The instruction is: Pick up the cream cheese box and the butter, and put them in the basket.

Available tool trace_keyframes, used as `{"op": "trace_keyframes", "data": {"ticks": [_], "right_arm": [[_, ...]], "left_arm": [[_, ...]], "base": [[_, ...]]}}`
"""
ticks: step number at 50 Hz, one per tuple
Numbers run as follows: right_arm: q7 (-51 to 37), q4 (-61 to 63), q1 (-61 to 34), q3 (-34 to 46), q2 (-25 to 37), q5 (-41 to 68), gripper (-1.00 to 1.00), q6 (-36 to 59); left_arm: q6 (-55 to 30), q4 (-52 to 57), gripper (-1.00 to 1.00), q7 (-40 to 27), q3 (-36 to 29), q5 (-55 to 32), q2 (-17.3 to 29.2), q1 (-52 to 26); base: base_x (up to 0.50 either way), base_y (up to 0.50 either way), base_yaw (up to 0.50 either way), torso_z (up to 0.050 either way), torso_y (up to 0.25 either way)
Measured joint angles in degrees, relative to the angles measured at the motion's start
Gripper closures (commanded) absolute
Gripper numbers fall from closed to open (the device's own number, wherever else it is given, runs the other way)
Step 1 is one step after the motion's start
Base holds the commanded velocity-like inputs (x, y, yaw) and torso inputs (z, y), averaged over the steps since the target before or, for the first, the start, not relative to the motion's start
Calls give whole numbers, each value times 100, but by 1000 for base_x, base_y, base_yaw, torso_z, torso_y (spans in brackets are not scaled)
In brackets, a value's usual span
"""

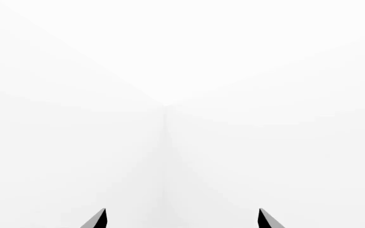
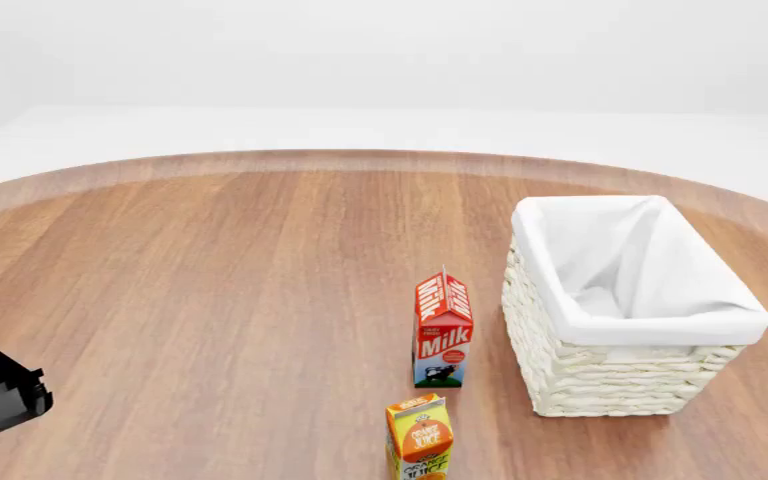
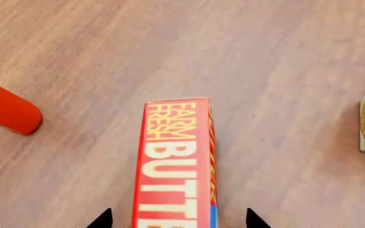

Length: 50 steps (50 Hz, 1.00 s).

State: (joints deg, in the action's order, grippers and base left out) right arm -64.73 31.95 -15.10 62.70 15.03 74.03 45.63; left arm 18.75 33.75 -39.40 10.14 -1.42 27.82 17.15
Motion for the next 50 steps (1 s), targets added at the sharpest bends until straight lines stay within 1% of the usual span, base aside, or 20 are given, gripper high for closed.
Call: {"op": "trace_keyframes", "data": {"ticks": [17,50], "right_arm": [[-1,-69,-20,49,-13,118,-100,37],[450,-476,-37,216,1,-40,-100,-39]], "left_arm": [[19,-36,-100,-1,-4,-16,1,-6],[54,-94,-100,-12,-9,-21,-6,-12]], "base": [[0,0,0,0,0],[0,0,0,0,0]]}}
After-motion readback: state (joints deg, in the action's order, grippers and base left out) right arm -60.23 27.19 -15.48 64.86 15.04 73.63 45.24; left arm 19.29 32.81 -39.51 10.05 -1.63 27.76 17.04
